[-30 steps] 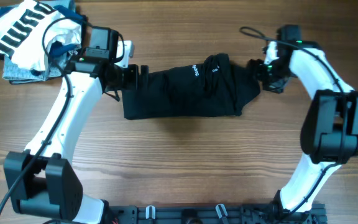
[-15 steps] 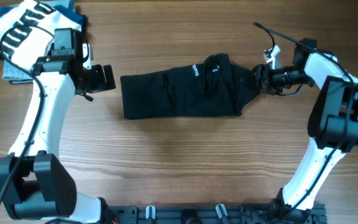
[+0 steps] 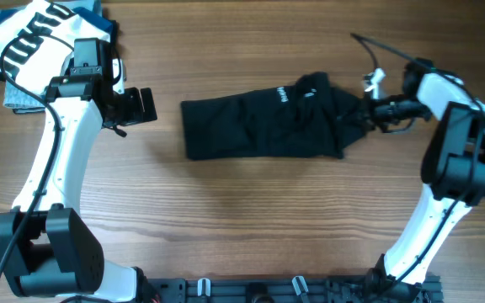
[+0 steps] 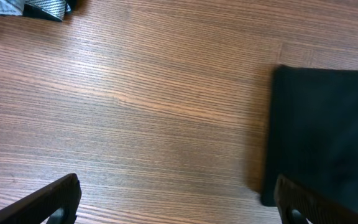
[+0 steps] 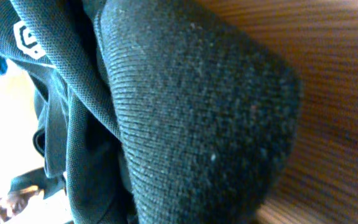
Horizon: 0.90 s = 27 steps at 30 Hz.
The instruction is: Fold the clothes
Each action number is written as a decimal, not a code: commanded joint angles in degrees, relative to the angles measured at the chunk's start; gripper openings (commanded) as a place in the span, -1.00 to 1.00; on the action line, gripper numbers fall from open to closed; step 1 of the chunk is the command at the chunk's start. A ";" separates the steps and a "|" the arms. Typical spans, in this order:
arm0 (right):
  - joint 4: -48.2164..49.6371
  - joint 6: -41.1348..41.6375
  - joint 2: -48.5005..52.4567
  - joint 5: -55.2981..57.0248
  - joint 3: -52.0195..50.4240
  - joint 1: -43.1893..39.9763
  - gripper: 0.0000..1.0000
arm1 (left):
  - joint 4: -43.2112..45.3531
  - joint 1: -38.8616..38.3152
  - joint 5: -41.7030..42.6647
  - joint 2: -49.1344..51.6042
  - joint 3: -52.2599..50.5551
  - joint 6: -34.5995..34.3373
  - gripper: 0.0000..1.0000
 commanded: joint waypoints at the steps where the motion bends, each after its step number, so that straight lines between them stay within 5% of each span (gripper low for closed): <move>1: -1.29 0.20 -6.54 3.41 1.51 -2.49 -0.91 | 0.00 0.20 0.26 -0.63 0.68 -0.33 0.99; 9: -0.68 10.19 -22.56 5.09 1.51 9.99 -0.91 | 0.90 0.20 0.26 -0.63 0.68 -0.33 1.00; 15: 10.12 23.28 -20.74 14.95 1.36 33.55 -0.91 | 2.40 0.20 0.24 -0.63 0.68 -0.31 0.99; 20: 16.61 26.93 -17.16 20.90 1.36 44.98 -0.88 | 2.82 0.20 0.26 -0.63 0.68 -0.31 0.99; 27: 28.33 34.69 -12.63 19.45 1.40 48.78 -0.36 | 2.82 0.20 0.28 -0.63 0.68 -0.33 1.00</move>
